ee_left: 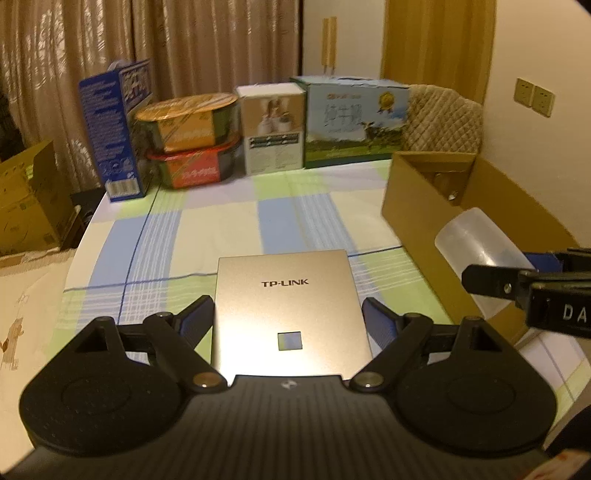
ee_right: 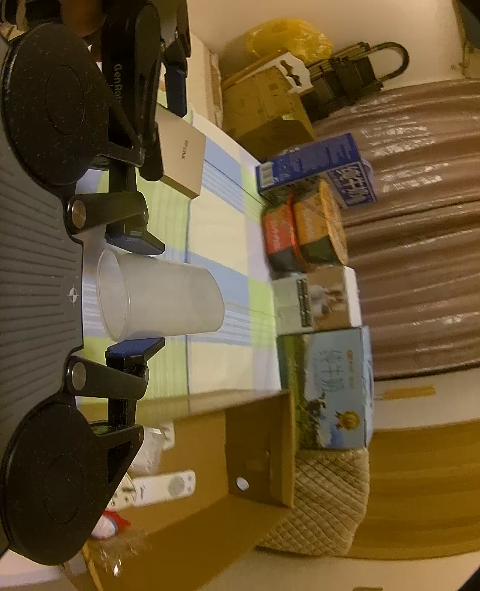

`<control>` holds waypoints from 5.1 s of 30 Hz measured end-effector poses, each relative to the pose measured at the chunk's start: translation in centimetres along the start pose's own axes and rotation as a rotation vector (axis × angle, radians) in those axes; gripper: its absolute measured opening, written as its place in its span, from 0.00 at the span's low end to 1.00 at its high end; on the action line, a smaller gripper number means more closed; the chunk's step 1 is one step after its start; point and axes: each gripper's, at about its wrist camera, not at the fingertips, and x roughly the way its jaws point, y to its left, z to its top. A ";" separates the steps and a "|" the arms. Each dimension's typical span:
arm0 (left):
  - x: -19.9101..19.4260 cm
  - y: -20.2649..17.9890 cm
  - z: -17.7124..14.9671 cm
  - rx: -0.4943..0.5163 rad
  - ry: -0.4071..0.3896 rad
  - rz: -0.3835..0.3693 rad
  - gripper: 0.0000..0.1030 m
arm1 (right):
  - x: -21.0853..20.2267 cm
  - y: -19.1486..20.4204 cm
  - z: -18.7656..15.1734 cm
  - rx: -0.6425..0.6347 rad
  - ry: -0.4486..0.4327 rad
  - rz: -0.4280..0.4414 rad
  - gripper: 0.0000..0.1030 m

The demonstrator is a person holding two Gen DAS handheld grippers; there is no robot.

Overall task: Organize rigid objects
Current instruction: 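Carry the router and the clear cup over the cardboard box with both tools, then open the left tool to drop the router into the cardboard box, then lower the clear cup into the box and open the right tool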

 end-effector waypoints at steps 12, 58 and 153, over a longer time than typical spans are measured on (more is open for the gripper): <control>-1.7 -7.8 3.6 0.062 -0.047 -0.091 0.82 | -6.3 -5.3 2.9 0.024 -0.079 -0.100 0.43; 7.6 -23.4 9.9 0.235 -0.009 -0.271 0.82 | -5.4 -22.0 5.1 0.108 -0.027 -0.261 0.43; 12.4 -20.4 11.3 0.241 0.037 -0.207 0.87 | 0.6 -22.1 6.6 0.090 0.060 -0.209 0.43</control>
